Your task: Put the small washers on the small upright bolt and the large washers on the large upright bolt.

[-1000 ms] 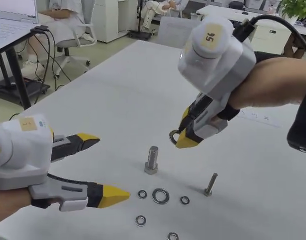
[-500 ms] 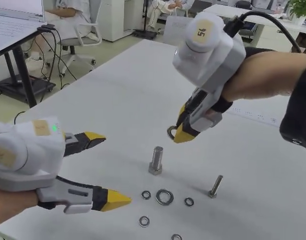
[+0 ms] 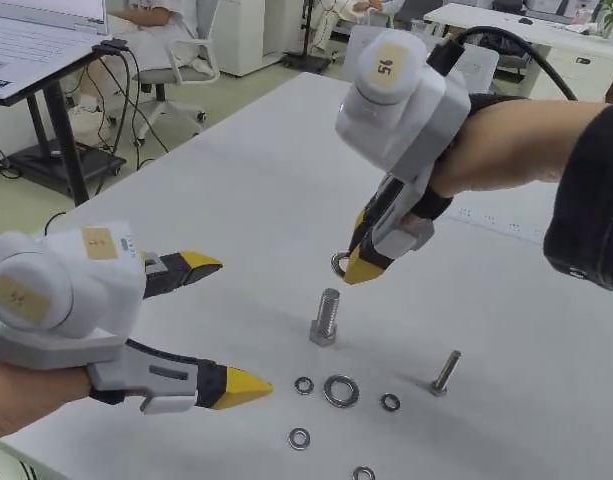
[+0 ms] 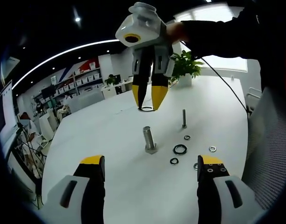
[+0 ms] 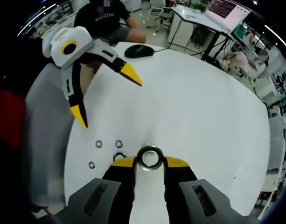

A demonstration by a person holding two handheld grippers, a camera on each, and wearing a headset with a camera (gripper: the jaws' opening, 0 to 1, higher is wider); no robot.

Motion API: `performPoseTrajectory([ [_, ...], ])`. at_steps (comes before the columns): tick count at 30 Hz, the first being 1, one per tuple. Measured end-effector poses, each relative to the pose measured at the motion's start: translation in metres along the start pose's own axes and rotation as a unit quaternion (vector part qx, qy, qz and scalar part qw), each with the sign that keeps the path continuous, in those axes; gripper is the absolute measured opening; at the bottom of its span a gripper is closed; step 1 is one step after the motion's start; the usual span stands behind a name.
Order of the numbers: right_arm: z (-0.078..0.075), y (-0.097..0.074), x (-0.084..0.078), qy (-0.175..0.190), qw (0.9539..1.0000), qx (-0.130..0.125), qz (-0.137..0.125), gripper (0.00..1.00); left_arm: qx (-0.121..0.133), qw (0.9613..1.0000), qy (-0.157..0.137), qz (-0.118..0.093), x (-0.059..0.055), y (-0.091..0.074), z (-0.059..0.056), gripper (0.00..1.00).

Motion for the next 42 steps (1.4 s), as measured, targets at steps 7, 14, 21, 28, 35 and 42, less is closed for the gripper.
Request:
performPoseTrajectory([
  [7,-0.001,0.012,-0.002,0.000,0.9998,0.015,0.016,0.23,0.006,1.0000,0.000,-0.002,0.000,-0.001,0.001,0.81],
  [14,0.001,0.023,-0.004,0.000,0.9992,0.028,0.029,0.23,0.010,0.9999,-0.001,-0.004,0.000,-0.002,0.001,0.80],
  [21,0.000,0.031,-0.005,0.002,0.9985,0.039,0.039,0.23,0.014,0.9999,-0.002,-0.004,0.000,-0.002,0.002,0.79],
  [28,-0.002,0.036,-0.008,0.005,0.9978,0.045,0.047,0.23,0.015,0.9999,-0.003,-0.005,0.000,-0.002,0.002,0.79],
  [35,-0.003,0.039,-0.009,0.007,0.9975,0.048,0.051,0.23,0.017,0.9998,-0.003,-0.004,0.000,-0.003,0.004,0.79],
  [42,-0.004,0.046,-0.010,0.012,0.9968,0.055,0.057,0.24,0.017,0.9998,-0.002,-0.002,0.001,-0.003,0.004,0.79],
])
Point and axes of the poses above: the centre of the closed fingertips' face, and the gripper's own axes: y roughly forward along the fingers, z roughly to its left, x roughly out of its top, the point moved 8 cm from there along -y, roughly backward along the fingers, and after that the axes turned 14 degrees about -z, right-handed, at the moved point
